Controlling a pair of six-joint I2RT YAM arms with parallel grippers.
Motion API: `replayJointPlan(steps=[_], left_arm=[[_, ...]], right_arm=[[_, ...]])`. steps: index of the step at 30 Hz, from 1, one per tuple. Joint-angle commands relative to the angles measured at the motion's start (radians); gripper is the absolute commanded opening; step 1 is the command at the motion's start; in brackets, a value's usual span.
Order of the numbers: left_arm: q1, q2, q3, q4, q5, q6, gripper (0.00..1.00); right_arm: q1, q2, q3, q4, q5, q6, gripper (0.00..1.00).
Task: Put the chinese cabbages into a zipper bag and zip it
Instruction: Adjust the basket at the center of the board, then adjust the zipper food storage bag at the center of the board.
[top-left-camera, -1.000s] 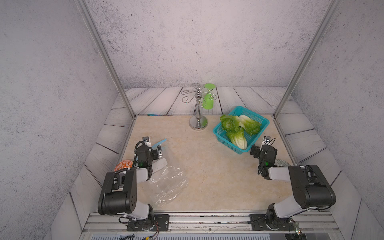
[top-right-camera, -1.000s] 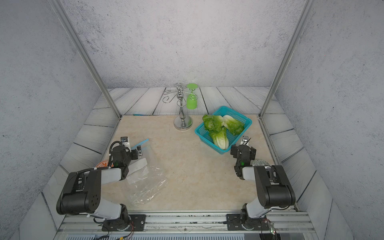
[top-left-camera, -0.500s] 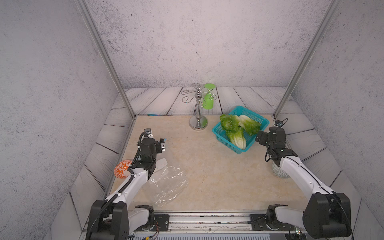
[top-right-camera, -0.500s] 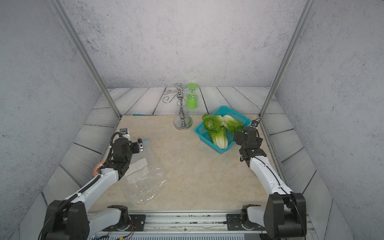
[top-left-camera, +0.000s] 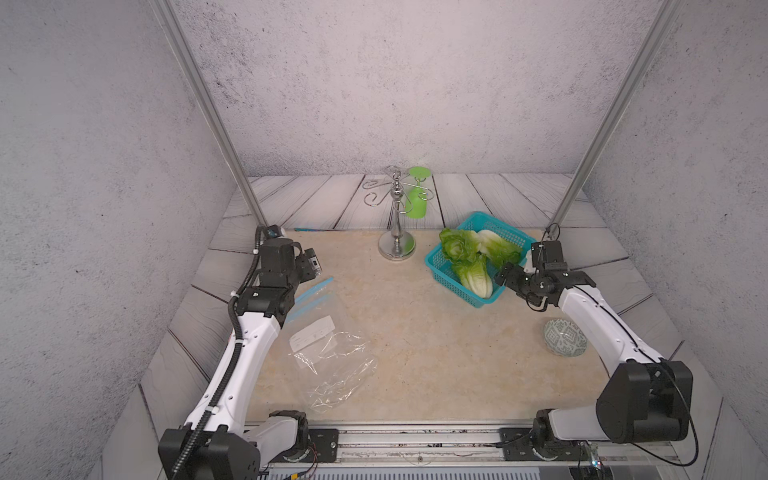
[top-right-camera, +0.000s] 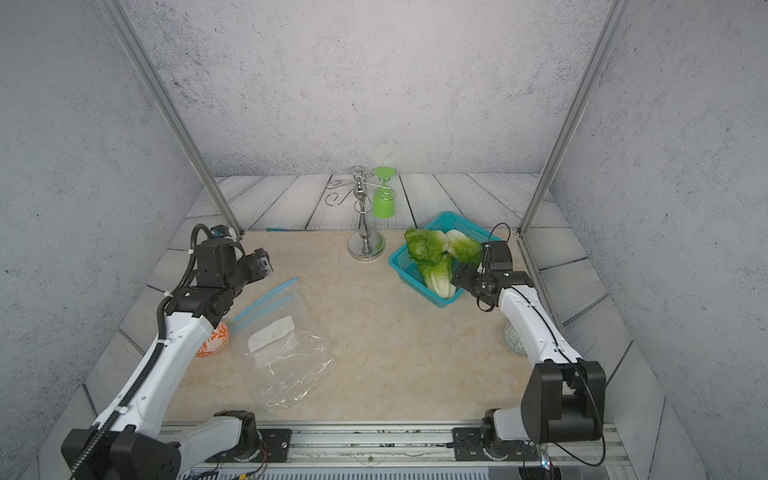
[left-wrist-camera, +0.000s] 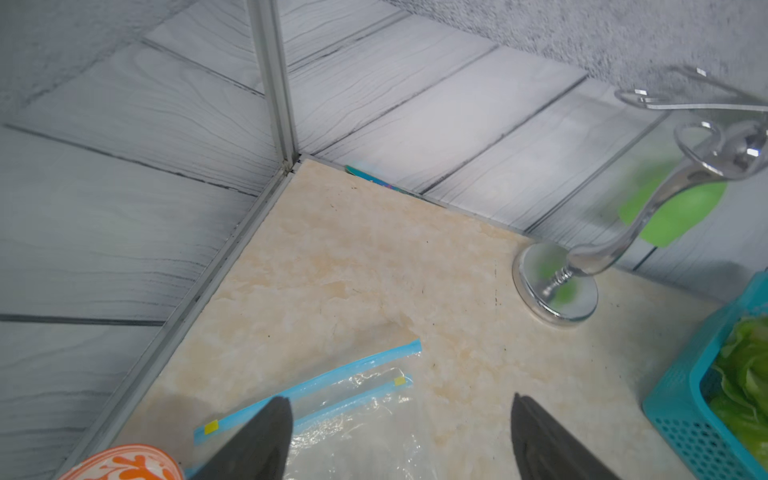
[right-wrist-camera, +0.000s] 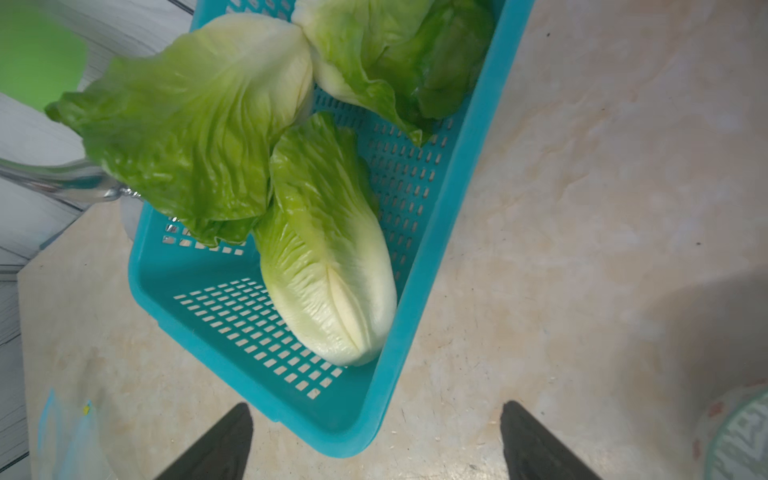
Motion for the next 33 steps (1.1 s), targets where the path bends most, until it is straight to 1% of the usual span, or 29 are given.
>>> replayJointPlan(steps=[1, 4, 6, 8, 11, 14, 16, 17, 19, 20, 22, 23, 24, 25, 26, 27, 29, 30, 32, 33], left_arm=[[-0.052, 0.048, 0.077, -0.147, 0.001, 0.049, 0.81], [-0.085, 0.067, 0.095, -0.182, -0.025, 0.069, 0.81], [-0.086, 0.072, 0.096, -0.211, -0.024, 0.068, 0.81], [-0.085, 0.082, 0.12, -0.266, -0.018, 0.065, 0.81], [-0.078, 0.099, 0.141, -0.345, 0.016, 0.048, 0.81], [-0.065, 0.114, 0.135, -0.405, 0.054, 0.014, 0.79], [-0.049, 0.124, 0.134, -0.431, 0.093, -0.019, 0.77], [-0.044, 0.129, 0.134, -0.439, 0.122, -0.035, 0.76], [-0.041, 0.138, 0.138, -0.451, 0.143, -0.048, 0.74], [-0.041, 0.142, 0.141, -0.458, 0.136, -0.051, 0.74], [-0.037, 0.141, 0.144, -0.459, 0.109, -0.035, 0.75], [-0.028, 0.14, 0.145, -0.456, 0.1, -0.026, 0.75], [-0.015, 0.142, 0.147, -0.453, 0.1, -0.025, 0.75], [0.001, 0.143, 0.15, -0.448, 0.11, -0.03, 0.75], [0.015, 0.145, 0.152, -0.441, 0.128, -0.041, 0.75], [0.026, 0.145, 0.152, -0.432, 0.149, -0.05, 0.75], [0.037, 0.145, 0.153, -0.409, 0.181, -0.071, 0.75], [0.039, 0.147, 0.155, -0.405, 0.186, -0.077, 0.75], [0.043, 0.15, 0.161, -0.402, 0.196, -0.085, 0.74], [0.044, 0.149, 0.161, -0.399, 0.198, -0.085, 0.75]], right_arm=[[-0.002, 0.084, 0.029, -0.093, 0.02, 0.013, 0.93], [0.004, 0.174, 0.047, -0.038, -0.038, 0.048, 0.93], [0.004, 0.229, 0.087, -0.033, -0.028, 0.046, 0.92], [0.003, 0.259, 0.107, -0.045, 0.017, 0.025, 0.92], [-0.006, 0.269, 0.104, -0.097, 0.134, 0.009, 0.92], [-0.01, 0.222, 0.09, -0.122, 0.194, 0.01, 0.91], [0.008, 0.173, 0.112, -0.153, 0.218, 0.002, 0.91], [0.036, 0.149, 0.139, -0.183, 0.253, -0.012, 0.91], [0.123, 0.123, 0.209, -0.255, 0.325, -0.057, 0.93], [0.183, 0.119, 0.246, -0.3, 0.367, -0.08, 0.94], [0.315, 0.114, 0.279, -0.344, 0.399, -0.111, 0.96], [0.389, 0.116, 0.284, -0.345, 0.385, -0.12, 0.96], [0.449, 0.123, 0.288, -0.34, 0.345, -0.13, 0.96], [0.509, 0.15, 0.296, -0.328, 0.26, -0.142, 0.97], [0.56, 0.184, 0.309, -0.311, 0.144, -0.153, 0.98], [0.595, 0.216, 0.318, -0.283, 0.032, -0.162, 0.99], [0.649, 0.288, 0.316, -0.18, -0.199, -0.139, 1.0], [0.665, 0.318, 0.319, -0.142, -0.281, -0.124, 0.99], [0.704, 0.388, 0.328, -0.058, -0.388, -0.106, 0.99], [0.719, 0.42, 0.341, -0.042, -0.411, -0.109, 0.99]])
